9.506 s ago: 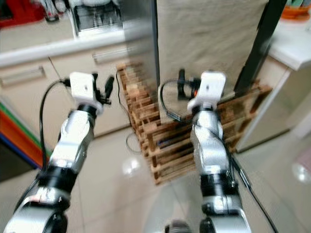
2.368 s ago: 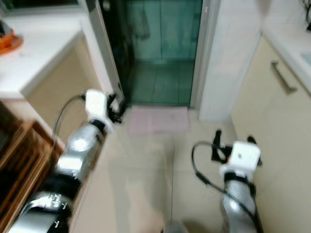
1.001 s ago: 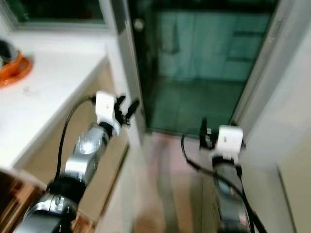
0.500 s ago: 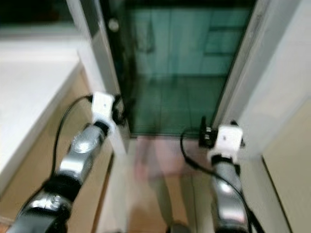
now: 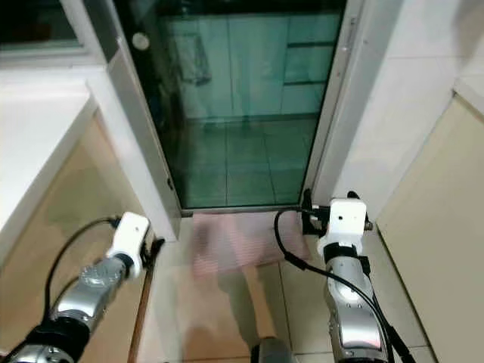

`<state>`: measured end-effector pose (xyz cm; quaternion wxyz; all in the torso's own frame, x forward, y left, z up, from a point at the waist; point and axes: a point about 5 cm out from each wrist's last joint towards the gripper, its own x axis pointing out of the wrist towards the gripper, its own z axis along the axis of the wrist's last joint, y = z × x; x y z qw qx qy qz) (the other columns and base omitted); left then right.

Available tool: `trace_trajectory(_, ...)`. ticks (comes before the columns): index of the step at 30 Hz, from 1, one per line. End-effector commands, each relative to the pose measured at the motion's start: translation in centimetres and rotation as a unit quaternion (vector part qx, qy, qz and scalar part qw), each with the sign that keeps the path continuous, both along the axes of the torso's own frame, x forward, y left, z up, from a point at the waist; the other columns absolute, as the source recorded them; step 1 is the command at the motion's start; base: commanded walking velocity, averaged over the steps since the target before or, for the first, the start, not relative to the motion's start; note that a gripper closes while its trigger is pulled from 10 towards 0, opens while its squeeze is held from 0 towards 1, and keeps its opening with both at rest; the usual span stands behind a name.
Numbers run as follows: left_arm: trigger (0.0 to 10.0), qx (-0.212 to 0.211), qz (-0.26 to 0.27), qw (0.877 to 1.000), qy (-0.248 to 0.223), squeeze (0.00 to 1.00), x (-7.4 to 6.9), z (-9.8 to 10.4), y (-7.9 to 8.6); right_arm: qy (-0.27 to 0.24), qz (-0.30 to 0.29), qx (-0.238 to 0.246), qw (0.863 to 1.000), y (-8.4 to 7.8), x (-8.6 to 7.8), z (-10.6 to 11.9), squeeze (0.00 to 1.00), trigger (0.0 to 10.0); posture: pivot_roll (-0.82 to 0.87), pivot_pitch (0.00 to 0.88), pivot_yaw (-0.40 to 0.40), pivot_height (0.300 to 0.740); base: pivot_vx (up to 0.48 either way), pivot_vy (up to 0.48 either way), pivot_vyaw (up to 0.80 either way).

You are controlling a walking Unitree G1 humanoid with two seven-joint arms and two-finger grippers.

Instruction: Restocking fridge

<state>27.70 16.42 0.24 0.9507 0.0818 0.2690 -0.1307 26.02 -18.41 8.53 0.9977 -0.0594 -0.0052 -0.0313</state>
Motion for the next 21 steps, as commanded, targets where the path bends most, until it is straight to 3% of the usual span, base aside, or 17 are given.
trace_trajectory(1, 10.0, -0.011, -0.002, 1.0, -0.026, 0.0, 0.7, 1.0, -0.4, 0.001, 0.016, -0.013, 1.0, 0.1, 0.2, 0.3, 0.0, 10.0, -0.19, 0.0, -0.001, 0.719, 0.0, 0.0, 0.0)
trace_trajectory(3, 10.0, -0.007, -0.027, 0.999, -0.026, 0.0, 0.0, 0.6, -1.3, 0.005, 0.021, -0.015, 1.0, -0.4, 0.6, 0.6, 0.0, 10.0, -0.19, 0.0, -0.015, 0.719, 0.0, 0.0, 0.0)
trace_trajectory(11, 10.0, -0.021, -0.007, 0.997, -0.069, 0.0, -0.1, 1.9, -0.7, 0.018, 0.005, -0.005, 1.0, -1.0, 0.9, 0.3, 0.0, 10.0, -0.16, 0.0, -0.02, 0.719, 0.0, 0.0, 0.0)
trace_trajectory(16, 10.0, -0.028, 0.019, 0.998, -0.043, 0.0, -0.8, 1.0, 0.0, 0.031, -0.003, -0.003, 1.0, -0.7, 0.7, -0.3, 0.0, 10.0, -0.16, 0.0, -0.018, 0.719, 0.0, 0.0, 0.0)
trace_trajectory(21, 10.0, -0.041, 0.007, 0.997, -0.058, 0.0, -0.4, 1.6, -1.0, 0.035, -0.004, -0.003, 0.999, -0.5, 0.8, -0.4, 0.0, 10.0, -0.17, 0.0, -0.012, 0.719, 0.0, 0.0, 0.0)
